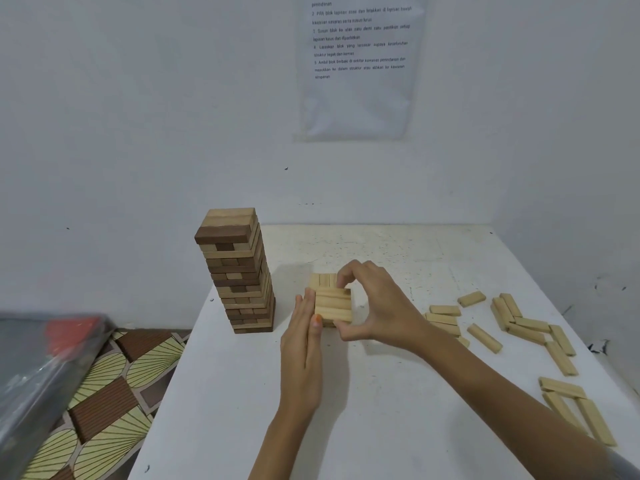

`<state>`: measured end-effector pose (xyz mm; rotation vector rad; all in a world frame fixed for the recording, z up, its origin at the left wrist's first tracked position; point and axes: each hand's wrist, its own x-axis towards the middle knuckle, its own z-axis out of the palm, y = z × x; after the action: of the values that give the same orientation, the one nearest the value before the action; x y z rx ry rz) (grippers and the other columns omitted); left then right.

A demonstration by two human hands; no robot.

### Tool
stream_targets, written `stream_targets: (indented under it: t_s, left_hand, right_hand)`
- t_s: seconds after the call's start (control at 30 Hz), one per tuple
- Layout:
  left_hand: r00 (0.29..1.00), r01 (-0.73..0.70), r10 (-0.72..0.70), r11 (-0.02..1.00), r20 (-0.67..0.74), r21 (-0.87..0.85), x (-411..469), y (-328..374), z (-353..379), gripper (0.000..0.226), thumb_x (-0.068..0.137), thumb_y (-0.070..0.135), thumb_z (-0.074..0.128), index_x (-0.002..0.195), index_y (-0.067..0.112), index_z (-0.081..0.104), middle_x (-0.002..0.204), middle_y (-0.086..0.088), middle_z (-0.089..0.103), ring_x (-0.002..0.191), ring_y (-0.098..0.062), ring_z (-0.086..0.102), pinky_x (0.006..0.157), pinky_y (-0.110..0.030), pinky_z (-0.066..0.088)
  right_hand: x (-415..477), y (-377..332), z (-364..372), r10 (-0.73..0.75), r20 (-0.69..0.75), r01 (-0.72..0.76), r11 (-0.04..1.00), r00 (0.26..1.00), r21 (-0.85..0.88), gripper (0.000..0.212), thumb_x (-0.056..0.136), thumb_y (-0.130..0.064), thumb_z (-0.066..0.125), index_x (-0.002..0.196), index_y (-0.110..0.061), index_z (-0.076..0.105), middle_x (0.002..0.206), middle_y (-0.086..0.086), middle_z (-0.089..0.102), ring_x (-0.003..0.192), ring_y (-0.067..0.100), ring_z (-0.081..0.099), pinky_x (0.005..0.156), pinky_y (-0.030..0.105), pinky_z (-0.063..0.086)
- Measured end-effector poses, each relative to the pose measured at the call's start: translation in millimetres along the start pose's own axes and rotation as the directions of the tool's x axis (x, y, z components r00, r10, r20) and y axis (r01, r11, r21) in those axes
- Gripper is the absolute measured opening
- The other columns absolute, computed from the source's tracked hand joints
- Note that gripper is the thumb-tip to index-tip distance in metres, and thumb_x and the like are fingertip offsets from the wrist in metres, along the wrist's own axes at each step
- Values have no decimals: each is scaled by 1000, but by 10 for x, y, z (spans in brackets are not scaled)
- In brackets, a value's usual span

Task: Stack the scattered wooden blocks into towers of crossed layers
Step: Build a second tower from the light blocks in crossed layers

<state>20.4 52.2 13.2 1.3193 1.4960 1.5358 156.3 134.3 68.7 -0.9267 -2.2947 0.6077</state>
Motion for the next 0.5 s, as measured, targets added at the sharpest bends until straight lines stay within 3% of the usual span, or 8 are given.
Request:
stream_targets:
  t_s: [0.27,0.4,0.5]
  left_hand:
    - [994,99,-101,994,-52,-47,277,28,42,41,105,25,35,145,29,37,146,26,32,138,14,19,104,1,20]
    - [990,125,-127,991,-61,-36,390,24,40,41,105,22,34,146,26,37,145,25,32,141,7,20,114,-15,18]
    - [989,133,-135,991,-60,-27,443,-3,37,41,105,20,35,146,23,37,145,22,33,142,5,20,114,-16,18]
  right_hand:
    - [355,89,28,16,31,-16,1000,999,-19,51,64,-36,76,105,-28,46,100,-13,56,101,7,48,95,19,30]
    - [470,139,57,30,24,-28,998,999,-60,51,65,-31,79,104,-27,46,100,-12,56,102,10,46,93,23,32]
    - [514,172,78,28,28,-26,996,999,-83,50,65,-32,78,102,-29,45,101,-11,55,101,9,44,93,24,33]
